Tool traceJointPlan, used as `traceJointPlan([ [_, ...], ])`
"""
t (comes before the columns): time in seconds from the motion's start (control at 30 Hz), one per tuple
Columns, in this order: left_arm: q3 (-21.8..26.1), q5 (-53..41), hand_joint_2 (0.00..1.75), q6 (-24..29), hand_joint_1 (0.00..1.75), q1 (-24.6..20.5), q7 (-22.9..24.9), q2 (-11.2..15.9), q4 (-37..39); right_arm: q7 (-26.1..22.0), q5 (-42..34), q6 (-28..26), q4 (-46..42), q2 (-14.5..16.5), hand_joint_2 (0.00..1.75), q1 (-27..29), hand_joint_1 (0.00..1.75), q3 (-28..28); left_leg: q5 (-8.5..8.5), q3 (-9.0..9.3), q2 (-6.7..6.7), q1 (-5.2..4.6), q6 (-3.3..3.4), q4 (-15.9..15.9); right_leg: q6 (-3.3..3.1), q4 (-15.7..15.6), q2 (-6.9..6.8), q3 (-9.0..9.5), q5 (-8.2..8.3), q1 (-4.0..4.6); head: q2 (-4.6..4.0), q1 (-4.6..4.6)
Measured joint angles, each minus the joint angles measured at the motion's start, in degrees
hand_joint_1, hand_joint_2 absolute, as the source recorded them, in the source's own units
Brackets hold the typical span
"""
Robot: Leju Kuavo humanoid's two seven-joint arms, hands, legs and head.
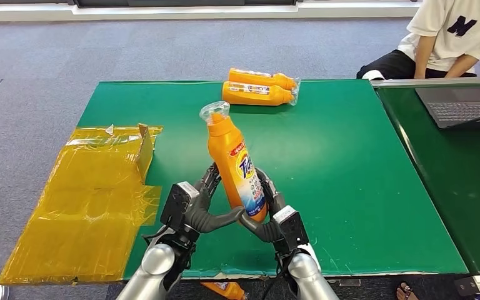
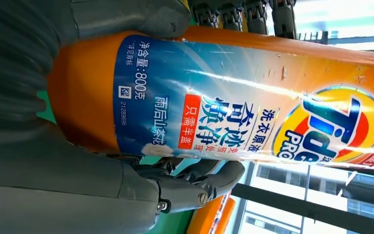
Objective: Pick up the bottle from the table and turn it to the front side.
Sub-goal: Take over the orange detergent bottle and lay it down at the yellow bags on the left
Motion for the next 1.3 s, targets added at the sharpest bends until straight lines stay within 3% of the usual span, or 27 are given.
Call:
traceJointPlan([
  [0.7,-6.69,9.78,1.75,-9.63,0.00,-20.81,5.82,2.52,15.48,-1.40,0.87,-0.16,6.79,2.13,1.75,-3.52,1.75,0.85,0.28,-0.21,0.02,0.00,-0.11,0.00,-0.08,0.05,0.02,-0.25,0.30,0.03,-0.01,0.01],
  [1.03,-9.05,10.51,1.75,-10.78,0.00,-24.42,6.67,2.31,20.21,-0.98,1.34,-0.69,9.53,2.85,1.75,-4.31,1.75,1.02,0.32,-0.30,0.02,0.00,-0.09,0.01,-0.10,0.06,0.02,-0.33,0.34,0.03,0.00,0.01],
  [1.17,-9.72,9.99,1.75,-10.76,1.74,-25.07,6.84,2.23,21.10,-0.96,1.35,-0.95,9.99,2.87,1.75,-4.37,1.75,1.02,0.32,-0.30,0.02,0.00,-0.09,0.01,-0.10,0.06,0.02,-0.34,0.34,0.03,0.00,0.01],
  [1.3,-11.01,9.07,1.75,-10.13,1.75,-25.90,6.32,2.16,22.03,-0.91,1.32,-1.44,10.21,2.86,1.75,-4.39,1.75,1.02,0.33,-0.31,0.02,0.00,-0.09,0.01,-0.10,0.06,0.01,-0.34,0.35,0.02,0.00,0.01],
])
